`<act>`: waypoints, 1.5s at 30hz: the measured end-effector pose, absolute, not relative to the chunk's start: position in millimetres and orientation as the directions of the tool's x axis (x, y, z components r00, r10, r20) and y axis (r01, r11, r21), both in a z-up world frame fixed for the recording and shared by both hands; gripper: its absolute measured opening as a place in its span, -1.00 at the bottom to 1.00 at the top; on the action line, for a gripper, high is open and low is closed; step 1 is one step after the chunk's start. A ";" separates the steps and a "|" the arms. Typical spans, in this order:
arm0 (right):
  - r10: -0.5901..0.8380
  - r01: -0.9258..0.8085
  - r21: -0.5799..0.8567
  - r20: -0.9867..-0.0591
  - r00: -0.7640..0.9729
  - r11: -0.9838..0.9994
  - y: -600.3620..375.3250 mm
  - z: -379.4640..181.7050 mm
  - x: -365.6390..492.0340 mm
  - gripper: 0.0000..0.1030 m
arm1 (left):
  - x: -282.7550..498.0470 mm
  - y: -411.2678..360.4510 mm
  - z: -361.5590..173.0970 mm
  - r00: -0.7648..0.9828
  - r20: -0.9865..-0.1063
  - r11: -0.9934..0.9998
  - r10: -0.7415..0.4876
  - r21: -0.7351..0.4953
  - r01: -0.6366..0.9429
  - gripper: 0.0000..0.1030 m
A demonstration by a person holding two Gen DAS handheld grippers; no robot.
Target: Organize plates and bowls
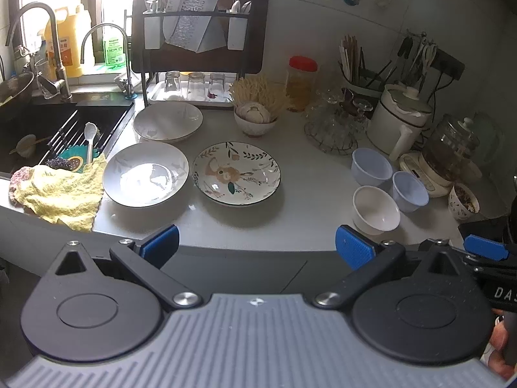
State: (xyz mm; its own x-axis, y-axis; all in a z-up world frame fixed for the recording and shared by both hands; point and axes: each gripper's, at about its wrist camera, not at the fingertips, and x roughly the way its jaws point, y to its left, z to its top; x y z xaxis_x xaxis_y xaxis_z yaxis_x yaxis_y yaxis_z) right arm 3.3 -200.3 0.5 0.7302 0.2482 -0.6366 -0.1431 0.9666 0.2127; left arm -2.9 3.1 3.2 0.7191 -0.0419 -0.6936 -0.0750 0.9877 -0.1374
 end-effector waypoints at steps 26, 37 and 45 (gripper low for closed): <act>0.230 -0.038 0.316 -0.598 0.768 0.948 -169.2 -2.6 43.9 0.99 | 59.9 56.9 8.4 0.699 -0.706 0.990 -0.111 -0.139 0.017 1.00; 0.194 0.064 0.389 -0.586 0.787 0.919 -128.6 -6.8 85.2 0.94 | 112.2 123.2 -1.5 0.663 -0.717 0.973 -0.214 -0.220 0.076 1.00; 0.201 0.041 0.376 -0.579 0.790 0.926 -68.8 -10.3 115.3 0.93 | 165.5 197.8 -12.5 0.641 -0.718 0.961 -0.270 -0.240 0.137 1.00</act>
State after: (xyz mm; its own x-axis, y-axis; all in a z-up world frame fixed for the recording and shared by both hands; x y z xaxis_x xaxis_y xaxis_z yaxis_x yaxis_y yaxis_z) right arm 115.3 -68.8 -10.3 0.7899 0.2009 -0.5794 0.0406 0.9256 0.3763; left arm 165.5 197.8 -12.5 0.6411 -0.2704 -0.7182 0.1365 0.9611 -0.2400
